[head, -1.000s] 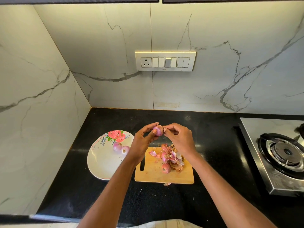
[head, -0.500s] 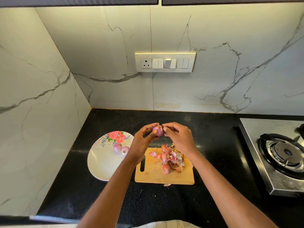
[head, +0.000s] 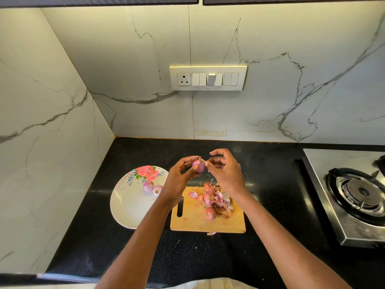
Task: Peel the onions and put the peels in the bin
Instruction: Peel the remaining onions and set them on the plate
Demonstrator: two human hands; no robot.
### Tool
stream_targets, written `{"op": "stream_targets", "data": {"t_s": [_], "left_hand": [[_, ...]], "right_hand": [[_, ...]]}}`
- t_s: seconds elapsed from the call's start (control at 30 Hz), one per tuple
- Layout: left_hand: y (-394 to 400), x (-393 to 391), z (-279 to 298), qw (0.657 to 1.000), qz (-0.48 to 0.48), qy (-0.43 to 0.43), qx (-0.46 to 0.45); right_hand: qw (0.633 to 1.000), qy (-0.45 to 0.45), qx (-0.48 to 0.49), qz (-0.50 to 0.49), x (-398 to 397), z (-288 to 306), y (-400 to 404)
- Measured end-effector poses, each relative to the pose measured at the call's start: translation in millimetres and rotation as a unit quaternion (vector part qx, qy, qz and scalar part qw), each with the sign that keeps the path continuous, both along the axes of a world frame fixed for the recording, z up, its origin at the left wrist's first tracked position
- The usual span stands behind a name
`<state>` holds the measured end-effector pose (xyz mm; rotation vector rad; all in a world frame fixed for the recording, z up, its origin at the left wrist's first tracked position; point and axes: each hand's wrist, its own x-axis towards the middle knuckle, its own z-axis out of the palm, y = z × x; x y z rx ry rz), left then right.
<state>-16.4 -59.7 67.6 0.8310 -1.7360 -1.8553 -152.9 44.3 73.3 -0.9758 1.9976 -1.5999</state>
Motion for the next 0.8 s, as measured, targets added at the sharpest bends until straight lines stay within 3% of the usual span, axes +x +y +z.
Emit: {"op": "stream_targets", "data": {"t_s": [0.17, 0.4, 0.53, 0.8], "left_hand": [[3, 1, 3, 0.997, -0.008, 0.029, 0.071], [2, 1, 4, 0.997, 0.005, 0.03, 0.069], [2, 0, 2, 0.998, 0.013, 0.028, 0.047], [3, -3, -2, 0.999, 0.009, 0.019, 0.038]], "right_hand": [[0.999, -0.01, 0.008, -0.048, -8, -10, 4], [0.991, 0.051, 0.12, 0.034, -17, -23, 10], [0.998, 0.003, 0.047, 0.045, -7, -10, 9], [0.999, 0.03, 0.018, 0.028, -2, -11, 10]]}}
